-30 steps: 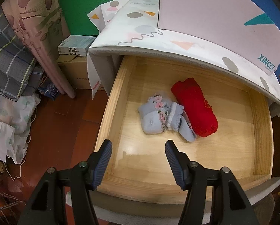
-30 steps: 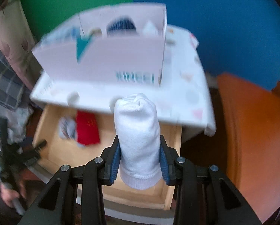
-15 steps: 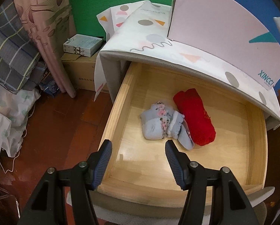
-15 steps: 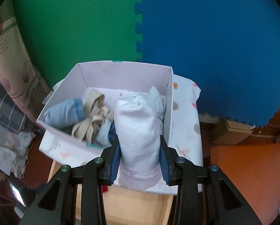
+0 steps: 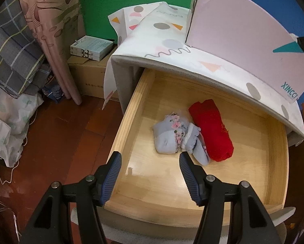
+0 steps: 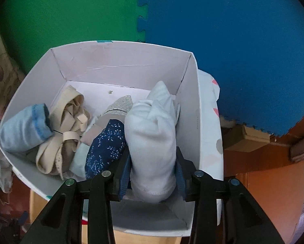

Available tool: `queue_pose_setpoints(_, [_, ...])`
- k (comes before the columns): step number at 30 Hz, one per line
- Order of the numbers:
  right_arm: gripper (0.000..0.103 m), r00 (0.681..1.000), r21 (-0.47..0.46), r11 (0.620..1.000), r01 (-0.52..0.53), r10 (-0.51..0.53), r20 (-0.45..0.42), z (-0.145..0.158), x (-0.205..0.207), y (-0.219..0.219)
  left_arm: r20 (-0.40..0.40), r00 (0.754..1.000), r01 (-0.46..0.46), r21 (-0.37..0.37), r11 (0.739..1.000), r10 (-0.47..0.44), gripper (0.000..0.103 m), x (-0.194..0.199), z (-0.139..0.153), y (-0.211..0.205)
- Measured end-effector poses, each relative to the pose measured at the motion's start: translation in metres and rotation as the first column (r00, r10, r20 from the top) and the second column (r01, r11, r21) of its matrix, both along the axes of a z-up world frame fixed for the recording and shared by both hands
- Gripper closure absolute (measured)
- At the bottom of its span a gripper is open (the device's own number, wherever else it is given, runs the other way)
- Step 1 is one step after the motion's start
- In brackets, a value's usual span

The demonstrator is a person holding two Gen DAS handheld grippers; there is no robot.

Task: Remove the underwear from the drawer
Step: 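Open the right gripper to drop the white sock into the box, then move the right gripper into the drawer onto the red sock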

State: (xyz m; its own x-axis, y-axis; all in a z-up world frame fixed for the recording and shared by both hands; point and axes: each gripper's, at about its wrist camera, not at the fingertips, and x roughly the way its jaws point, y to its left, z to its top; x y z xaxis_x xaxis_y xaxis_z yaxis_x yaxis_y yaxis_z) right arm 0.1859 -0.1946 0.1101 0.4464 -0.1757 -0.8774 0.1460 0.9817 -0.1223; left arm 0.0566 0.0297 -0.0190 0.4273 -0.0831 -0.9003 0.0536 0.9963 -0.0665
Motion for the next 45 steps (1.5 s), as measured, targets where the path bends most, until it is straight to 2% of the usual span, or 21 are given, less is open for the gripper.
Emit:
queue_pose_setpoints(6, [0.059,0.999,0.003,1.000,-0.005,0.005,0.037,0.011,-0.012,0.000,0.003,1.000,-0.007,0.004,1.000,0.007,0.042,0.000,-0.001,0.001])
queue_pose_setpoints(8, [0.049,0.999,0.002,1.000,-0.009,0.009,0.053,0.020,-0.018,0.003,0.000,1.000,-0.011,0.006,1.000,0.011,0.042,0.000,-0.001,0.001])
queue_pose_setpoints(9, [0.047,0.998,0.003,1.000,-0.018,0.018,0.065,0.027,-0.024,0.004,-0.001,1.000,-0.012,0.008,1.000,0.012,0.042,0.000,-0.001,0.001])
queue_pose_setpoints(12, [0.047,0.995,-0.010,0.999,-0.041,0.041,0.093,0.041,-0.038,0.009,-0.006,1.000,-0.012,0.016,1.000,0.012,0.042,0.001,-0.001,0.001])
queue_pose_setpoints(16, [0.047,0.987,0.031,0.996,-0.087,0.082,0.141,0.056,-0.069,0.017,-0.009,1.000,-0.011,0.028,1.000,0.012,0.042,0.000,-0.001,0.000])
queue_pose_setpoints(20, [0.048,0.972,0.043,0.983,-0.178,0.169,0.162,0.053,-0.105,0.035,-0.013,1.000,-0.018,0.038,0.999,0.018,0.042,0.001,-0.002,0.001])
queue_pose_setpoints(24, [0.051,0.962,0.035,0.969,-0.244,0.238,0.132,0.024,-0.137,0.057,-0.007,1.000,-0.025,0.039,0.999,0.026,0.042,0.000,-0.001,0.002])
queue_pose_setpoints(26, [0.060,0.957,0.031,0.961,-0.276,0.271,0.106,0.006,-0.146,0.067,-0.007,1.000,-0.027,0.042,0.999,0.027,0.042,0.000,-0.001,0.002])
queue_pose_setpoints(32, [0.068,0.945,0.094,0.942,-0.321,0.325,-0.027,-0.061,-0.155,0.092,0.004,0.998,-0.063,0.023,0.998,0.063,0.042,-0.001,0.001,0.010])
queue_pose_setpoints(37, [0.068,0.930,0.147,0.928,-0.342,0.357,-0.090,-0.101,-0.143,0.114,0.005,0.996,-0.084,-0.002,0.996,0.084,0.042,-0.001,0.002,0.015])
queue_pose_setpoints(45, [0.068,0.892,0.113,0.903,-0.414,0.428,-0.146,-0.148,-0.115,0.155,-0.003,0.996,-0.084,-0.024,0.996,0.084,0.042,0.000,0.001,0.018])
